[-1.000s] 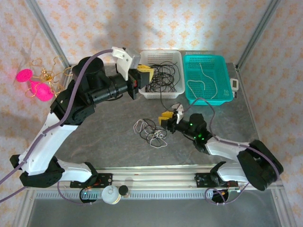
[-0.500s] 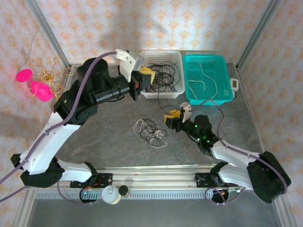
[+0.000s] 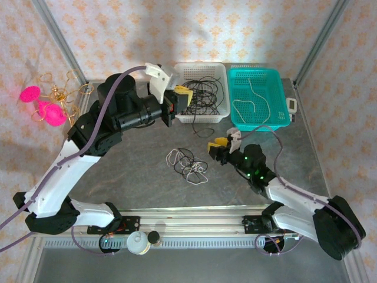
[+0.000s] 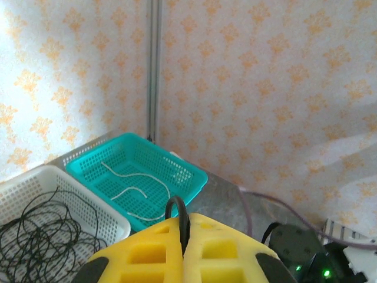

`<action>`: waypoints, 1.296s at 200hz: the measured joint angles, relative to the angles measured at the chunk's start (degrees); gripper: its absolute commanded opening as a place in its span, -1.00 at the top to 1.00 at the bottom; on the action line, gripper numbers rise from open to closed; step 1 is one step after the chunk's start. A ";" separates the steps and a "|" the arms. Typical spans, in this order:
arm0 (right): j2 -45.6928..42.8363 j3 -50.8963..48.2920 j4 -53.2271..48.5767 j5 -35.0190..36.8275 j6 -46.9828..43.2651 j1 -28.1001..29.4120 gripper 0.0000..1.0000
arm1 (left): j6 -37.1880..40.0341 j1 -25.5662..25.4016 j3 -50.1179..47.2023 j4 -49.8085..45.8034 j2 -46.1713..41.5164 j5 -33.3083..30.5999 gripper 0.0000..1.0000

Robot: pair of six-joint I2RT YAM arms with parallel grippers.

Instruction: Untangle the cables

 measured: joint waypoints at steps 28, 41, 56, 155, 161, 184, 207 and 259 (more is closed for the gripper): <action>-5.46 4.55 -4.98 -1.84 -4.48 0.00 0.00 | 0.17 0.00 -2.03 0.04 -0.24 -0.22 1.00; -7.96 5.31 -6.19 -3.19 -5.81 0.00 -0.02 | 0.20 0.00 -3.08 0.04 -0.24 -0.37 1.00; -9.46 5.44 -7.34 -4.79 -6.82 0.00 -0.01 | 0.17 0.00 -4.22 0.02 -0.24 -0.39 1.00; -12.39 2.71 -13.79 -10.49 -10.43 0.00 -0.36 | 0.17 0.00 -5.01 0.02 -1.86 -3.15 1.00; -13.18 1.84 -13.57 -10.51 -10.38 0.00 -0.38 | 0.17 0.00 -5.05 0.04 -2.05 -3.37 1.00; -14.34 -0.83 -12.98 -10.60 -10.34 0.00 -0.43 | 0.17 0.00 -5.05 0.04 -2.38 -3.76 1.00; -14.32 -1.68 -13.07 -10.95 -10.12 0.00 -0.44 | 0.20 0.00 -5.05 0.02 -2.34 -3.82 1.00; -10.08 6.91 -17.94 -7.41 -11.30 0.00 -0.31 | 0.37 0.00 -5.07 0.00 -2.34 -3.78 1.00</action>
